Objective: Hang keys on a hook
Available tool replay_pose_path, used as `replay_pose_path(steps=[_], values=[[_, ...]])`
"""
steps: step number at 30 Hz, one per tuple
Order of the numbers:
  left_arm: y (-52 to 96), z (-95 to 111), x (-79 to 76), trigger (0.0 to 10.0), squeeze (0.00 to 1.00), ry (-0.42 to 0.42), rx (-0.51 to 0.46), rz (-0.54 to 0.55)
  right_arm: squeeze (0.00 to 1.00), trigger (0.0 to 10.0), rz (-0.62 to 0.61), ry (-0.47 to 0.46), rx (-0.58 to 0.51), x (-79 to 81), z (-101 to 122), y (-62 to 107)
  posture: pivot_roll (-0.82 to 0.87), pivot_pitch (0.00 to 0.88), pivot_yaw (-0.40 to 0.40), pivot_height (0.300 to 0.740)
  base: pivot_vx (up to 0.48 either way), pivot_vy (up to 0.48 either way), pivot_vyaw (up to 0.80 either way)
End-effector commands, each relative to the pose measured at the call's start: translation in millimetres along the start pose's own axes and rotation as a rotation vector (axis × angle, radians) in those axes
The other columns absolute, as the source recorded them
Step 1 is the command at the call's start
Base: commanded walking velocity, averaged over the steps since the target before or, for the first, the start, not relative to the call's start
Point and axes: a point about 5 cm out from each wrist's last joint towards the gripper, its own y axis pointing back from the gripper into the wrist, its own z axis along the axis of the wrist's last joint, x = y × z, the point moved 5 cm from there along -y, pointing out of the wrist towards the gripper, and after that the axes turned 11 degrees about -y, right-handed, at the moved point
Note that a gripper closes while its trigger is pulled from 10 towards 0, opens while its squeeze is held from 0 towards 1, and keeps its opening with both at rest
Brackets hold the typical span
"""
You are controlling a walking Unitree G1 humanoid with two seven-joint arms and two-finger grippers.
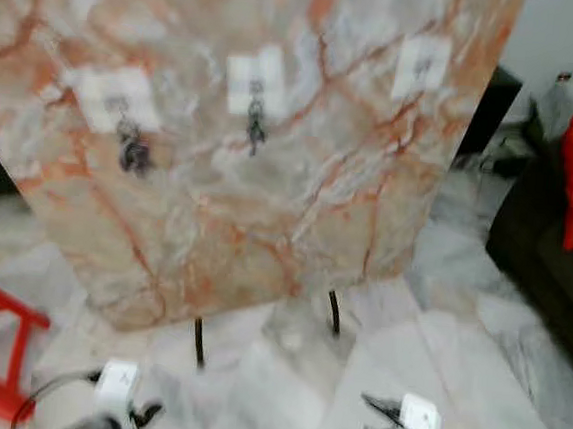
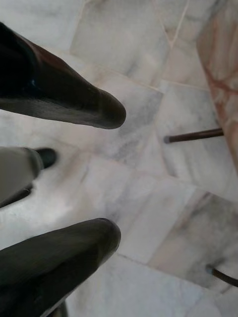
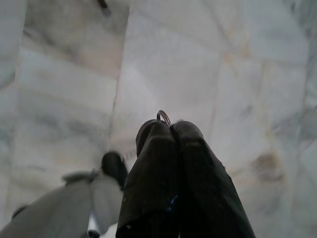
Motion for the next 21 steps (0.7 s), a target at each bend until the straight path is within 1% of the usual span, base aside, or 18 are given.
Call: replay_pose_path(steps=[1,4,9,13,14,16,17,18,19,20,21], values=[[5.3,-20.1,14.3,10.0,0.00,-0.004,0.061,0.031,0.00,10.0,0.034,-0.004,-0.016,14.2,4.2,-0.7,-0.13,0.032,-0.019,0.740,0.307,0.000,0.00],[5.4,-20.5,14.6,10.0,0.00,-0.006,0.062,0.032,0.00,10.0,0.035,-0.004,-0.018,14.4,4.2,-0.6,-0.14,0.026,-0.018,0.740,0.304,0.000,0.00],[5.5,-20.7,14.7,10.0,0.00,-0.013,0.063,0.031,0.00,10.0,0.033,0.014,-0.038,14.1,6.7,-0.5,-0.14,0.023,-0.017,0.740,0.000,0.000,0.00],[5.6,-20.9,15.3,10.0,0.00,-0.013,0.063,0.032,0.00,10.0,-0.097,0.064,-0.159,2.1,21.2,1.9,-0.14,0.026,-0.014,0.740,0.000,0.000,0.00],[5.6,-20.8,15.8,10.0,0.00,-0.014,0.063,0.033,0.00,10.0,-0.137,0.084,-0.203,-0.9,26.4,3.5,-0.14,0.031,-0.012,0.740,0.000,0.000,0.00],[5.6,-20.7,16.2,10.0,0.00,-0.014,0.064,0.033,0.00,10.0,-0.178,0.145,-0.269,-3.0,34.9,6.1,-0.14,0.032,-0.011,0.740,0.000,0.000,0.00],[5.6,-20.6,16.5,10.0,0.00,-0.015,0.064,0.033,0.00,10.0,-0.192,0.165,-0.351,-0.6,55.8,8.2,-0.14,0.035,-0.010,0.740,0.000,0.000,0.00],[5.6,-20.5,16.6,10.0,0.00,-0.015,0.064,0.033,0.00,10.0,-0.216,0.218,-0.453,5.8,96.8,11.2,-0.14,0.035,-0.010,0.740,0.000,0.000,0.00],[5.6,-20.5,16.7,10.0,0.00,-0.015,0.064,0.033,0.00,10.0,-0.249,0.272,-0.546,11.1,132.5,17.3,-0.14,0.035,-0.010,0.740,0.000,0.000,0.00],[5.5,-20.3,16.9,10.0,0.00,-0.015,0.064,0.033,0.00,10.0,-0.298,0.333,-0.649,15.4,170.0,27.4,-0.15,0.037,-0.008,0.740,0.000,0.000,0.00],[5.5,-20.1,16.9,10.0,0.00,-0.016,0.064,0.032,0.00,10.0,-0.335,0.342,-0.697,13.5,182.7,32.9,-0.15,0.038,-0.007,0.740,0.000,0.000,0.00]])
